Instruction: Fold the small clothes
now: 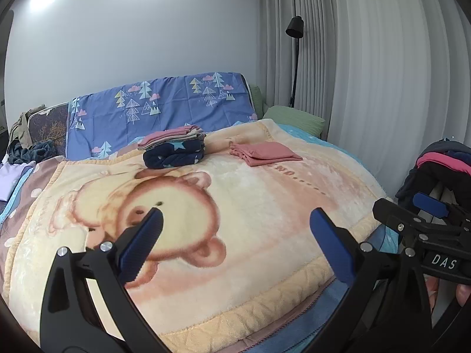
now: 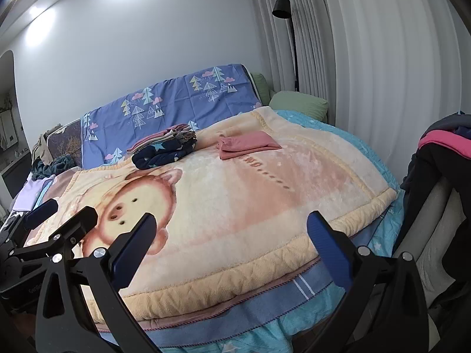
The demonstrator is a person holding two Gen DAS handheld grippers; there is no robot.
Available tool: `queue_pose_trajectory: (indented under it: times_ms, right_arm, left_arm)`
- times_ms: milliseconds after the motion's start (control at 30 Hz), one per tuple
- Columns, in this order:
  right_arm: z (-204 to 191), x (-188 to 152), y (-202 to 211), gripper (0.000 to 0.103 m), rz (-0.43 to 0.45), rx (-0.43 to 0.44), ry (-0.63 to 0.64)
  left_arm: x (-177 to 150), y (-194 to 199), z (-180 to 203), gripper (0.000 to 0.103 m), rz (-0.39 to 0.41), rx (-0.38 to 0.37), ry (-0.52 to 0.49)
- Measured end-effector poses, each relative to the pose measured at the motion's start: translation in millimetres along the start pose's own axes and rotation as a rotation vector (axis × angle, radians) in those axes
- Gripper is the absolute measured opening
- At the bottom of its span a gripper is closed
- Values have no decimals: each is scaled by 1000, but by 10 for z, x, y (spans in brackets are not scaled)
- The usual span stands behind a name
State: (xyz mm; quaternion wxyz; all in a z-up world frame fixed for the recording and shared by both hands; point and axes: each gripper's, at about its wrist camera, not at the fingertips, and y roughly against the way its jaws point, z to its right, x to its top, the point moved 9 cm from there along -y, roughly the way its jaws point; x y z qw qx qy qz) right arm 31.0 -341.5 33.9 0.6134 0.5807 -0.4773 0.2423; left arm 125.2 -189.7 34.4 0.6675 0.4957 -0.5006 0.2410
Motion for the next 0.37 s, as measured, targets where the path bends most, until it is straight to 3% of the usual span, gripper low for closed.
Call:
queue_pose_trajectory:
  times_ms: [367]
  right_arm:
    - [-1, -34, -28, 102, -13, 2, -3]
  left_arm:
    - [-50, -36, -14, 101, -23, 1, 10]
